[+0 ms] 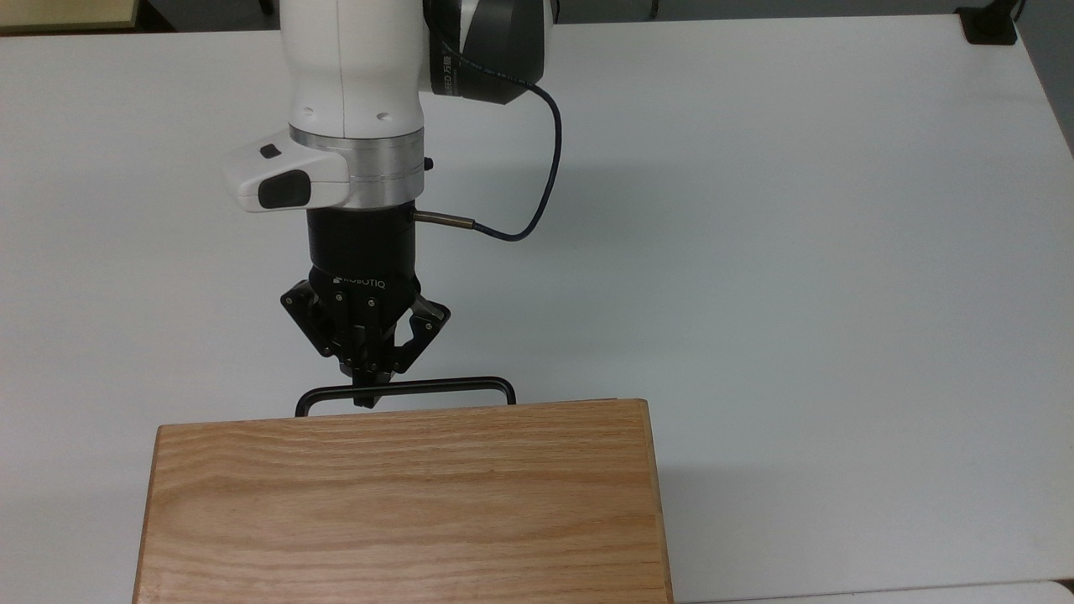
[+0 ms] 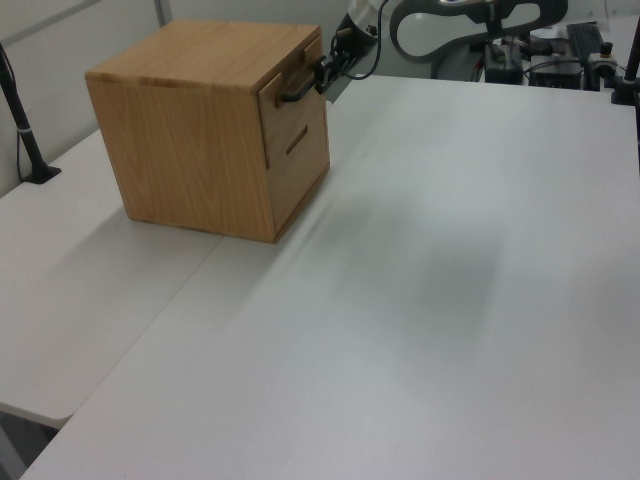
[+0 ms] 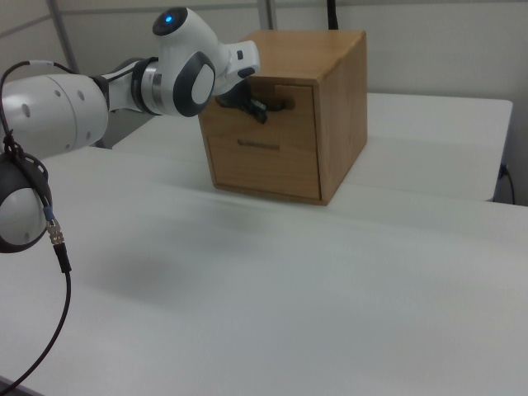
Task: Close the drawer by sliding it
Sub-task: 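Push the drawer front with the gripper into the cabinet, then lift the gripper up and away from the closed drawer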
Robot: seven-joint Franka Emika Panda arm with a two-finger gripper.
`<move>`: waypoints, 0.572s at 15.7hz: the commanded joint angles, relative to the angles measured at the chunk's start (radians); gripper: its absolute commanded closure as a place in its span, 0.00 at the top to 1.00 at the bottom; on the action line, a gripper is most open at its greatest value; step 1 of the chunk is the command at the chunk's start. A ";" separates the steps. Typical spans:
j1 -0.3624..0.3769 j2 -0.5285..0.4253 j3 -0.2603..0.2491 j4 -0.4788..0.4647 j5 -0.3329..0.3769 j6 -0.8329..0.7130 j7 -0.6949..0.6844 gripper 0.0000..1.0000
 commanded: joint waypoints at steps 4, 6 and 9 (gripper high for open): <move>0.014 -0.021 -0.021 0.005 0.002 0.048 0.029 0.09; 0.005 -0.136 -0.017 -0.123 -0.002 -0.045 0.003 0.11; -0.003 -0.280 -0.006 -0.230 0.012 -0.313 -0.080 0.19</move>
